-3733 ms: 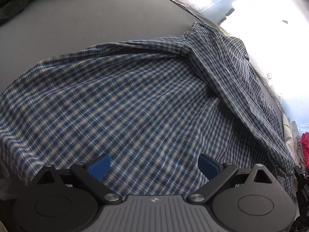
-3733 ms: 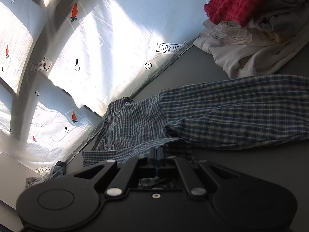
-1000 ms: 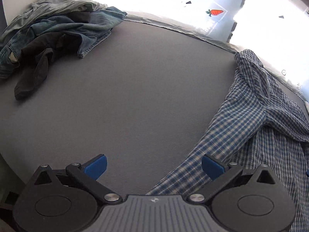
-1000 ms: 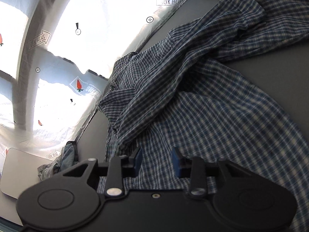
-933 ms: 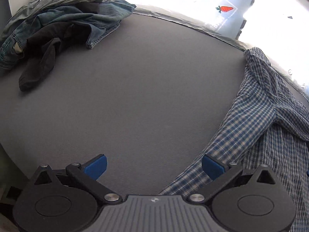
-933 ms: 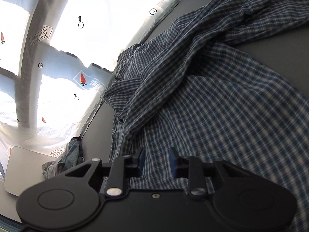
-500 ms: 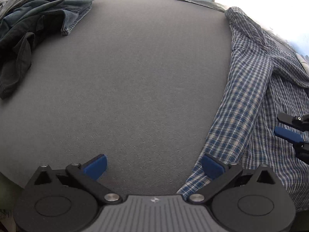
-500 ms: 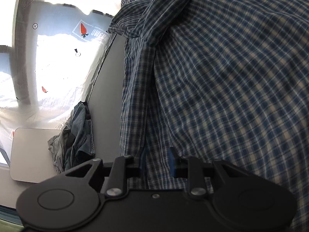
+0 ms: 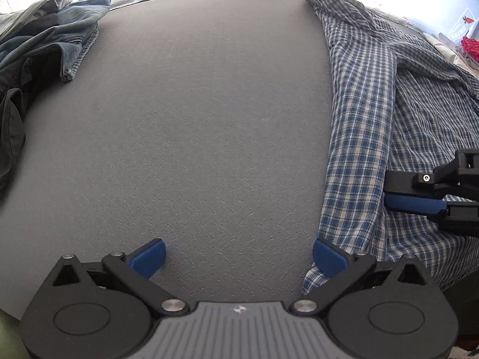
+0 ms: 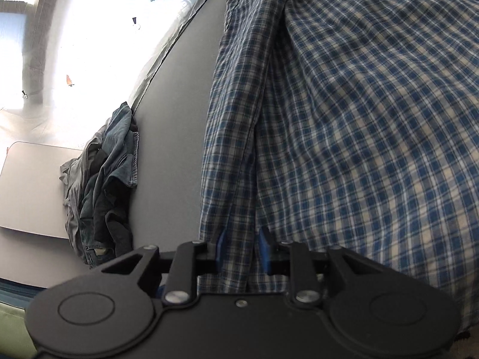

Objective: Fold clothes

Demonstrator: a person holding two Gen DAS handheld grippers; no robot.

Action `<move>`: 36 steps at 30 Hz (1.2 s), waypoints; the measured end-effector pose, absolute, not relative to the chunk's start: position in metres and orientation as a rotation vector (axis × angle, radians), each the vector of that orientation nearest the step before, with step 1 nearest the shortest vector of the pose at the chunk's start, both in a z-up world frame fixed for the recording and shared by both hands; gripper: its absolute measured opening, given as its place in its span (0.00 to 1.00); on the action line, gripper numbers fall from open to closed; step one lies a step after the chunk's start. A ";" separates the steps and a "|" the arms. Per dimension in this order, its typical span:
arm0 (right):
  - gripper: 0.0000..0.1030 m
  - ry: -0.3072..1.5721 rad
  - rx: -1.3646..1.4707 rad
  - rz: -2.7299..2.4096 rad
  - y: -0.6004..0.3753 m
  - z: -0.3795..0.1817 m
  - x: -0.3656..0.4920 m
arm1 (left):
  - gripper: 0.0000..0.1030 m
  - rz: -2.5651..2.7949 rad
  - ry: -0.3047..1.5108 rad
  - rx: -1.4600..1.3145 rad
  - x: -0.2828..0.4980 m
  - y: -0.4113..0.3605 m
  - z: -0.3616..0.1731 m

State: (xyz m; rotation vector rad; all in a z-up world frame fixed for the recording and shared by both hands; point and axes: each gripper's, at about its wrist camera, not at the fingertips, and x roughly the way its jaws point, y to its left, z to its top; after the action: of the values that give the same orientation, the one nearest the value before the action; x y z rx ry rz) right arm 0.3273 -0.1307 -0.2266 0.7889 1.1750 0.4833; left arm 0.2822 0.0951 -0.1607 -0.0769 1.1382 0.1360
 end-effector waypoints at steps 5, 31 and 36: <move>0.12 1.166 0.754 0.496 -0.119 -0.226 0.327 | 1.00 0.145 1.137 -0.081 0.281 0.095 -0.160; 0.00 0.983 0.810 0.479 -0.259 -0.187 0.336 | 1.00 0.086 1.107 -0.150 0.293 -0.002 -0.157; 0.05 1.035 0.836 0.479 -0.276 -0.198 0.343 | 0.99 0.067 1.110 -0.207 0.286 -0.013 -0.161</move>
State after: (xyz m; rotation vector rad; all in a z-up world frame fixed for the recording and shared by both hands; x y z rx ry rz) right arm 0.3431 -0.2764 -0.1975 0.8364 1.0346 0.4795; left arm 0.2859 -0.0128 -0.1609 -0.2075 1.1102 0.0665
